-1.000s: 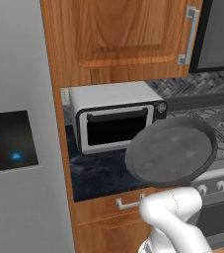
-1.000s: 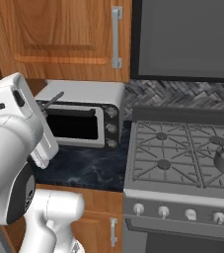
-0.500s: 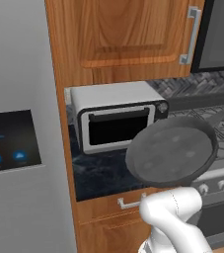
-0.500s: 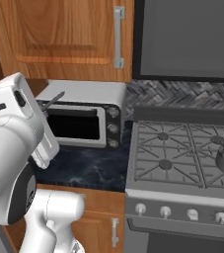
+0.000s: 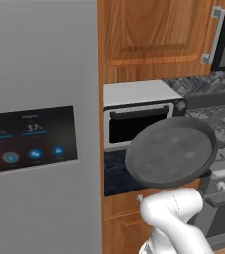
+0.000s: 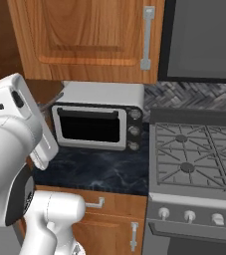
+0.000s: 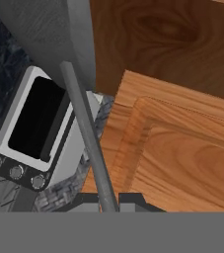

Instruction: Pick the pan from the cabinet and place it on the stove. Then turn on the stove burner for the pan.

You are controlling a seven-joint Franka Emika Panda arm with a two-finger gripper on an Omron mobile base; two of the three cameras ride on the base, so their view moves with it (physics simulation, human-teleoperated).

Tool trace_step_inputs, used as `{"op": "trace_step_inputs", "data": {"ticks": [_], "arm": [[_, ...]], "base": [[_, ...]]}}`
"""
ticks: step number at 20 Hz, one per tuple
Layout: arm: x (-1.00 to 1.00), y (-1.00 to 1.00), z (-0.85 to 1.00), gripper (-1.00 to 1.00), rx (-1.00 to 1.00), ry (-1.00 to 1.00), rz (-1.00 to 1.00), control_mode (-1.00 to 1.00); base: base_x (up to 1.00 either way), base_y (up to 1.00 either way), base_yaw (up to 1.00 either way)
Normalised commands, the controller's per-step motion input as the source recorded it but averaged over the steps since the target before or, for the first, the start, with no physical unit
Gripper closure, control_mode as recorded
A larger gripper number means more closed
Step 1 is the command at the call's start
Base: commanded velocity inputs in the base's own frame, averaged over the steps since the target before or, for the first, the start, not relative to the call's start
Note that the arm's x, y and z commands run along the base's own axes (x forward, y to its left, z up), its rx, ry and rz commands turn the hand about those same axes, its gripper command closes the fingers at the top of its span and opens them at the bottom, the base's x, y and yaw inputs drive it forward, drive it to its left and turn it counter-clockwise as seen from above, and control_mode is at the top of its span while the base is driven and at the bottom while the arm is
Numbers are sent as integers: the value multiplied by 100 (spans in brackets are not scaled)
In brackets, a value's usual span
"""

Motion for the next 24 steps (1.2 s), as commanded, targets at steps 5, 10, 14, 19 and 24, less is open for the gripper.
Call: {"op": "trace_step_inputs", "data": {"ticks": [5, 10, 14, 19, 24], "arm": [[0, 0, 0, 100, 0, 0, 0, 100], [0, -3, -2, 100, 0, -2, 1, -100], [5, -4, -5, 100, 1, -8, -1, -100], [6, -55, 0, 100, 6, -5, -8, -100], [10, -71, 0, 100, 8, -5, -3, -100]], "base": [[0, 0, 0], [0, -2, 1], [0, 0, 0], [0, 0, 0], [0, 0, 0]]}}
